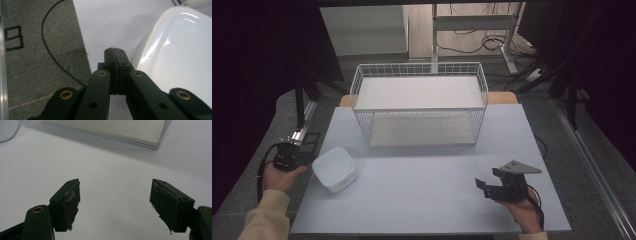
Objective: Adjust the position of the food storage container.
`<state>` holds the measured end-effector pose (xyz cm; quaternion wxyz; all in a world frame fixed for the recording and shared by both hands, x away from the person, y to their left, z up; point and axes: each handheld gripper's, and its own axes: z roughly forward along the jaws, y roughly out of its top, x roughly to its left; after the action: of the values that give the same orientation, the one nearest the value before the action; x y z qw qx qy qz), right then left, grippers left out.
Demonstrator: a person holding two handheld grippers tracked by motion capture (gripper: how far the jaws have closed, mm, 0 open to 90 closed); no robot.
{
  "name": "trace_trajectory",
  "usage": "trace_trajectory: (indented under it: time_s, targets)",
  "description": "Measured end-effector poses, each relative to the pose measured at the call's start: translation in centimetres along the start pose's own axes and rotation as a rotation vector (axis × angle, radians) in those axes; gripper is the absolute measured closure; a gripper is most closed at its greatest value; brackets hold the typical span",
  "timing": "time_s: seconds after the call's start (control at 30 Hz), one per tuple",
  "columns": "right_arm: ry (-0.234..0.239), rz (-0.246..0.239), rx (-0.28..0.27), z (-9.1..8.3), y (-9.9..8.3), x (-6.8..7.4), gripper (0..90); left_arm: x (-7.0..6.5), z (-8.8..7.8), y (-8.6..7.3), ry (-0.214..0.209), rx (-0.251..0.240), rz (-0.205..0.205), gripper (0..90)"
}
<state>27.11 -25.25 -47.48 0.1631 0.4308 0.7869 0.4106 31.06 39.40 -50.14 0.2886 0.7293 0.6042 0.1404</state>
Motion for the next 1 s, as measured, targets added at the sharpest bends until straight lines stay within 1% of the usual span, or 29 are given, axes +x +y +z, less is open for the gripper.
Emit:
trace_trajectory:
  time_s: [0.13,0.3,0.37,0.47,0.5,0.53,0.57,0.63,0.73,0.9,1.0]
  targets:
    - [-0.001,0.001,-0.002,0.0,0.0,0.0,24.7,-0.5,0.1,0.0,-0.008,0.000,0.005,90.0]
    - [0.000,0.000,0.000,0.0,0.0,0.1,24.7,-2.0,0.4,0.2,-0.035,0.000,0.026,90.0]
    - [0.002,-0.004,0.003,0.1,0.0,0.1,24.7,-2.7,0.6,0.3,-0.049,0.004,0.042,90.0]
    - [0.002,-0.007,0.004,0.1,0.0,0.2,24.7,-3.9,1.0,0.4,-0.090,0.008,0.049,90.0]
    - [0.002,-0.006,0.004,0.1,0.0,0.2,24.7,-4.4,1.2,0.5,-0.093,0.009,0.059,90.0]
    - [0.000,-0.007,0.003,0.1,0.0,0.2,24.7,-5.3,1.5,0.6,-0.099,0.015,0.074,90.0]
    - [0.000,-0.007,0.003,0.1,0.0,0.2,24.7,-5.3,1.5,0.6,-0.099,0.015,0.074,90.0]
    - [0.002,-0.007,0.001,0.0,0.0,0.2,24.8,-6.1,1.8,0.6,-0.111,0.017,0.085,90.0]
    - [0.003,-0.009,-0.001,0.0,0.0,0.1,24.8,-7.3,2.4,0.6,-0.117,0.032,0.113,90.0]
    - [0.003,-0.010,-0.003,-0.1,0.0,0.1,24.7,-7.8,2.4,0.3,-0.138,0.023,0.093,90.0]
    - [0.003,-0.012,-0.001,0.0,0.0,0.2,24.7,-8.2,2.4,0.2,-0.153,0.023,0.090,90.0]
